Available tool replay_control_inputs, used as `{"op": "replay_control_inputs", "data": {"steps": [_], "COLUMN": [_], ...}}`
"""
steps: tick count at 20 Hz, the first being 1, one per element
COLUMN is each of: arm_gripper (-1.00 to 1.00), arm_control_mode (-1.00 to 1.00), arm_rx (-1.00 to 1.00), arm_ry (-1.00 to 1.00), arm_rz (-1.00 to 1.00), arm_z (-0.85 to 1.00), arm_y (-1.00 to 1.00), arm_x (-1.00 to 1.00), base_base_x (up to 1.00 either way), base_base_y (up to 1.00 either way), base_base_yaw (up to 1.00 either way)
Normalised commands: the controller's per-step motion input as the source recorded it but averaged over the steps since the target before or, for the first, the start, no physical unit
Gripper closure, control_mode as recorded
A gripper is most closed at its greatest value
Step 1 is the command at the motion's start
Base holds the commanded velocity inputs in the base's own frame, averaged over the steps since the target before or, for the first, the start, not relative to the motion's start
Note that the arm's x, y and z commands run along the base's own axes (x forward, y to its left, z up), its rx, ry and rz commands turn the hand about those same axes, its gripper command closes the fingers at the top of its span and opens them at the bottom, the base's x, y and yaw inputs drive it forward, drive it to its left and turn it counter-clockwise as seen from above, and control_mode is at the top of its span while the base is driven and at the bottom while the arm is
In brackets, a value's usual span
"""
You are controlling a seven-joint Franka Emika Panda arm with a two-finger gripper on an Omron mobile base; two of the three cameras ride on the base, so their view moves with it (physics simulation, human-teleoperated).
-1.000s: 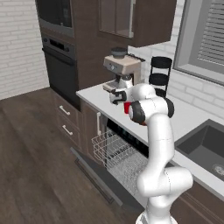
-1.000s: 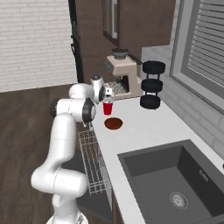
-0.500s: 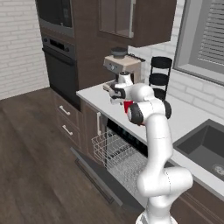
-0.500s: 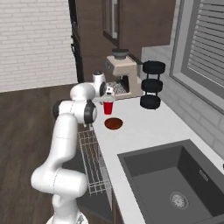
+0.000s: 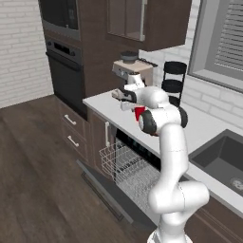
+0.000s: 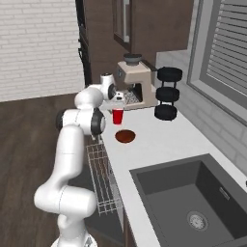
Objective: Pick up the cup and bowl from the counter, place them in the dishwasher, and close the dishwasher door.
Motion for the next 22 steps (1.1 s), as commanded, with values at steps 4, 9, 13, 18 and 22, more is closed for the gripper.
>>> {"op": "replay_control_inputs", "data": {"steps": [4, 9, 13, 18, 22], "arm_gripper": [1.0, 1.0, 1.0, 1.0, 1.0], "arm_control_mode": [-1.0, -1.0, -1.0, -1.0, -1.0], "arm_rx": [-0.11, 0.0, 0.13, 0.34, 0.12], "arm_ry": [-0.32, -0.59, -0.34, 0.15, 0.05], "arm_rz": [0.1, 0.02, 0.0, 0.0, -0.03], "arm_z": [-0.15, -0.36, 0.75, 0.26, -0.02], "arm_y": [0.54, 0.33, 0.0, 0.19, 0.33], "arm_x": [-1.0, -1.0, -1.0, -0.78, -0.42], "base_base_x": [0.0, 0.0, 0.0, 0.0, 0.0], "base_base_y": [0.0, 0.0, 0.0, 0.0, 0.0], "base_base_yaw": [0.0, 0.0, 0.0, 0.0, 0.0]}}
